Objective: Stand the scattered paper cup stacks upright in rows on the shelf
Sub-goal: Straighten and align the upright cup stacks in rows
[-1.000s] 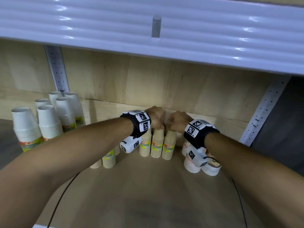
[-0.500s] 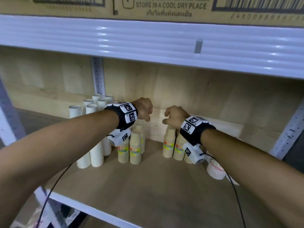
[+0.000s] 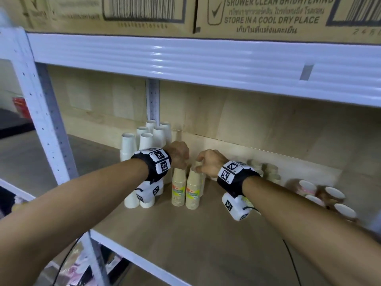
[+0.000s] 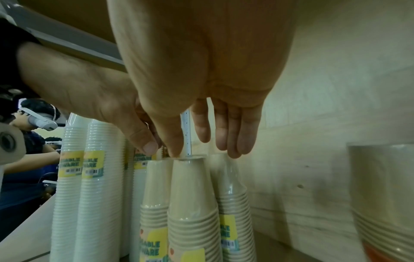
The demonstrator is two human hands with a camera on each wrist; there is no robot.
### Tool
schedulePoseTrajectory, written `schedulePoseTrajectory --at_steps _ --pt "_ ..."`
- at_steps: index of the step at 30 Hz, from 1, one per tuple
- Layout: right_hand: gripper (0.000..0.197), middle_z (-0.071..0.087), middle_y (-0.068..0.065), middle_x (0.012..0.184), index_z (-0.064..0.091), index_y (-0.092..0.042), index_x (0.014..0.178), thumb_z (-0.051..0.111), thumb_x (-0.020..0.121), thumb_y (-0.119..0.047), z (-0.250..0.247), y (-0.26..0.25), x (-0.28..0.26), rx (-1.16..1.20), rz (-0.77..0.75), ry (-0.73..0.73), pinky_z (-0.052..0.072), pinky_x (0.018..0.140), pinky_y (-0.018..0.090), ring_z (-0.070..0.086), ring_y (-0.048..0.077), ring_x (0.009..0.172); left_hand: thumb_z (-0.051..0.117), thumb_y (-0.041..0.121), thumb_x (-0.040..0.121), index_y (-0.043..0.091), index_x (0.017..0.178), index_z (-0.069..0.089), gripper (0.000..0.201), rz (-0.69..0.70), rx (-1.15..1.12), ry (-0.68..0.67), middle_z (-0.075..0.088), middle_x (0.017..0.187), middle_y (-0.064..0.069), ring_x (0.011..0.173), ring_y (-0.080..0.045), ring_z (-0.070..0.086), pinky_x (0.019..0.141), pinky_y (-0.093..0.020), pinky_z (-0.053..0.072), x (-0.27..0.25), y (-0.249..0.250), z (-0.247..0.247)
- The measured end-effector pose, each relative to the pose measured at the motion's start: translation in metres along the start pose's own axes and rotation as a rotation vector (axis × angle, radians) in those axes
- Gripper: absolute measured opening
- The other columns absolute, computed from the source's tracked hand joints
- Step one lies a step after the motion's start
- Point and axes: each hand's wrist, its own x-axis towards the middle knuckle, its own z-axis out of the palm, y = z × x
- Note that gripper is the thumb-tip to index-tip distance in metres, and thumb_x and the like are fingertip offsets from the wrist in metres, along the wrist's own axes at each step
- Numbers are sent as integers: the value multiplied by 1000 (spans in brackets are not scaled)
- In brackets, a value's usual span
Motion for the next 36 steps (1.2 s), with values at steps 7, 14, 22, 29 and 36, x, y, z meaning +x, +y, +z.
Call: schedulePoseTrajectory --at_steps 7,14,22,29,36 --pt "38 65 9 109 65 -13 110 72 79 -34 10 -8 6 3 4 -68 52 78 32 61 25 95 74 20 83 7 118 66 38 -31 -52 -35 60 121 -7 102 -21 56 81 -29 47 5 -11 17" --pt "44 63 6 116 61 -13 119 76 81 -31 22 -9 6 29 5 -121 39 73 25 60 25 106 73 15 84 -1 121 63 42 -10 -107 -71 59 105 -7 90 -15 51 63 -23 42 8 -16 26" --pt "43 61 5 117 60 -11 119 75 82 -28 21 -9 -1 51 14 -102 38 73 24 51 17 91 76 13 81 8 122 63 43 -29 -183 -37 61 122 -6 104 -22 58 81 -29 48 5 -18 29" --pt "45 55 0 106 58 -11 120 75 82 -27 15 -3 -18 55 42 -91 39 65 21 55 19 97 77 13 81 12 119 64 40 -2 -197 -45 61 119 -4 96 -17 55 73 -27 44 -1 -6 26" --pt "53 60 5 116 58 -12 122 77 77 -33 2 15 -42 6 107 -49 42 69 26 54 17 93 77 16 82 10 128 61 49 68 -186 -47 61 124 -6 106 -22 60 75 -28 50 -3 26 23"
